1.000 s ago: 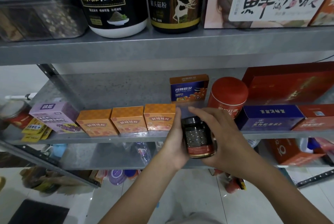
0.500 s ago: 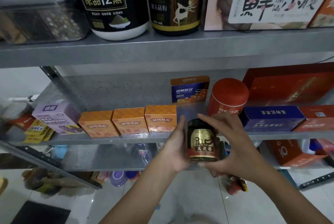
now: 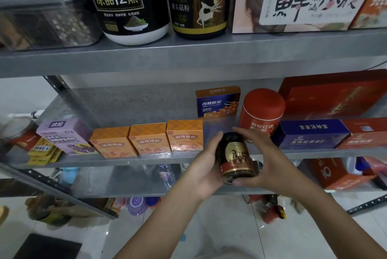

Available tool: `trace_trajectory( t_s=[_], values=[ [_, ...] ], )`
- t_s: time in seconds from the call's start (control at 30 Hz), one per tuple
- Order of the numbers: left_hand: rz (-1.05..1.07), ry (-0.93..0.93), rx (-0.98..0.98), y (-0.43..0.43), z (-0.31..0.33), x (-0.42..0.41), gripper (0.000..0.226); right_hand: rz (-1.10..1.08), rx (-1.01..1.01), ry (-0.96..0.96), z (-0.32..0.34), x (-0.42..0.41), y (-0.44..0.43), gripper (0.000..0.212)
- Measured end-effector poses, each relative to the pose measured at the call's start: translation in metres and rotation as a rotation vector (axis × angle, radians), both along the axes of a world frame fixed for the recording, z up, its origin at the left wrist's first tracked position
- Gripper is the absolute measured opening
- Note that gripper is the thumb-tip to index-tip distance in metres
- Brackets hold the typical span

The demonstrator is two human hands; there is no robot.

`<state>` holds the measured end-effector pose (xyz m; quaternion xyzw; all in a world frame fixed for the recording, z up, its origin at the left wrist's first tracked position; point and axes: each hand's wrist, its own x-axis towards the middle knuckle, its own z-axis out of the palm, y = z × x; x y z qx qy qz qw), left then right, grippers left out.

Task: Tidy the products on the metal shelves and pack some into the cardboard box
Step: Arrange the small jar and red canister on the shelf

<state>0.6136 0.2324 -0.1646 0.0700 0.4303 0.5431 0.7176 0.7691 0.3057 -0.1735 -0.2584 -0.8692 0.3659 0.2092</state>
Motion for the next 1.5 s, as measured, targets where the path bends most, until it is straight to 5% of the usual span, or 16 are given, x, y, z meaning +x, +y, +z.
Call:
trace_trajectory(
  t_s=[0.13, 0.2, 0.3, 0.47, 0.6, 0.8, 0.93, 1.03, 1.23, 1.5],
  values=[
    [-0.112, 0.274, 0.225, -0.004, -0.001, -0.013, 0.042, -0.029, 0.444, 0.137, -0.008, -0.002, -0.003, 0.085],
    [-0.116, 0.357, 0.266, -0.005, 0.005, -0.015, 0.037, -0.040, 0.473, 0.138, -0.014, -0.002, -0.003, 0.089],
    [-0.125, 0.442, 0.304, -0.004, 0.007, -0.015, 0.038, -0.014, 0.349, 0.095, -0.017, 0.001, -0.003, 0.106],
    [-0.149, 0.585, 0.293, -0.001, 0.010, -0.012, 0.041, -0.036, 0.343, 0.145, -0.018, 0.001, -0.001, 0.086],
    [-0.119, 0.656, 0.308, 0.003, 0.011, -0.014, 0.052, 0.006, 0.313, 0.107, -0.019, 0.002, 0.007, 0.096],
    [-0.012, 0.762, 0.331, 0.012, 0.006, -0.017, 0.056, -0.064, -0.027, 0.131, -0.011, -0.003, 0.008, 0.095],
    [-0.024, 0.868, 0.393, 0.019, 0.007, -0.018, 0.052, -0.178, -0.296, 0.165, -0.017, -0.021, 0.006, 0.075],
    [-0.136, 1.177, 0.406, 0.025, 0.007, -0.023, 0.057, -0.268, -0.389, 0.188, -0.027, -0.033, 0.013, 0.067],
    [-0.231, 2.152, 0.305, 0.029, -0.005, -0.075, 0.080, -0.456, -0.262, 0.063, -0.057, -0.068, 0.037, 0.066],
    [-0.493, 2.334, 0.047, 0.026, -0.065, -0.125, 0.102, -0.545, -0.202, -0.143, -0.103, -0.097, 0.049, 0.069]
  ],
)
